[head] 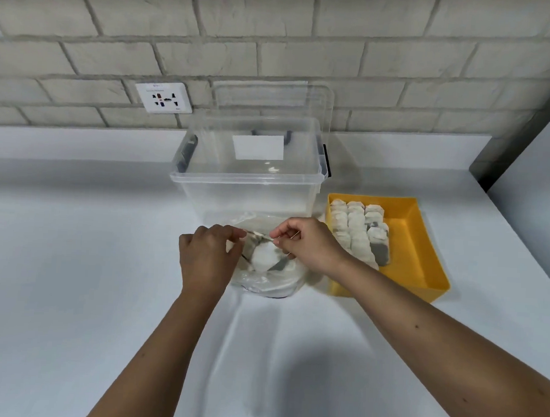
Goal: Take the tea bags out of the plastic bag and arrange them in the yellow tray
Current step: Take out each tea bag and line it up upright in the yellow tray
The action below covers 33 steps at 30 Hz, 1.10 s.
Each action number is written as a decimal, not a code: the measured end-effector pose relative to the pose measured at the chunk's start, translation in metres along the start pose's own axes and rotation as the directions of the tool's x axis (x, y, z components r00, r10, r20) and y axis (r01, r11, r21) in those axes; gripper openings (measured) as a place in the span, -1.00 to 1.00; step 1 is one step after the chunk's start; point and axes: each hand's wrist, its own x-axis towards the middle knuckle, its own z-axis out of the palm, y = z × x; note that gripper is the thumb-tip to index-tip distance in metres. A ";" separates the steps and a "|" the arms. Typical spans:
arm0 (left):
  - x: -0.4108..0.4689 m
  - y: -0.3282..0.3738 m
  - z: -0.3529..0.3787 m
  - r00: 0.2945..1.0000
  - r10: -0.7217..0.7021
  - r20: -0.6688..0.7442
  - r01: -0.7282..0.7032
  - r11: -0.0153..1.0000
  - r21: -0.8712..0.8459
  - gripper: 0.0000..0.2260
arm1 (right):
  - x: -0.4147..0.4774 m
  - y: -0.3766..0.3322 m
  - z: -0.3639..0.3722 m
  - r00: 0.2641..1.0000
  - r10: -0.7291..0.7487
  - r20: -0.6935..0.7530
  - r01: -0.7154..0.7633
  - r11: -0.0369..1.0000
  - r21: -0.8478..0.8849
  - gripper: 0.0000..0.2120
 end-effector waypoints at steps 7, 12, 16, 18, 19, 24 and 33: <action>0.011 -0.008 0.016 0.996 0.091 0.009 -0.088 0.933 0.350 -0.93 | 0.014 0.001 0.019 0.999 0.033 0.023 -0.031 0.998 -0.061 -0.90; 0.012 -0.009 0.021 0.999 0.040 0.012 -0.041 0.931 0.364 -0.82 | 0.018 0.005 0.020 0.999 0.043 0.027 -0.042 0.998 -0.043 -0.90; 0.010 -0.015 0.015 1.000 0.004 -0.028 0.000 0.990 0.144 -0.88 | 0.019 0.007 0.018 0.998 0.043 0.037 -0.042 0.999 -0.019 -0.91; 0.011 -0.017 0.005 0.998 -0.066 -0.004 0.066 0.998 -0.023 -0.89 | 0.021 0.006 0.018 0.999 0.041 0.036 -0.041 0.999 -0.012 -0.91; 0.013 -0.018 -0.002 0.995 -0.096 0.018 0.098 0.987 -0.127 -0.89 | 0.022 0.006 0.020 0.999 0.038 0.036 -0.038 0.999 -0.013 -0.91; 0.017 -0.020 -0.028 0.947 -0.285 0.146 0.317 0.767 -0.558 -0.92 | 0.026 0.005 0.032 0.998 0.030 0.057 -0.028 0.999 -0.037 -0.92; 0.019 -0.019 -0.025 0.867 -0.441 0.231 0.439 0.458 -0.773 -0.90 | 0.028 0.006 0.062 0.965 0.040 0.261 0.057 0.933 -0.354 -0.69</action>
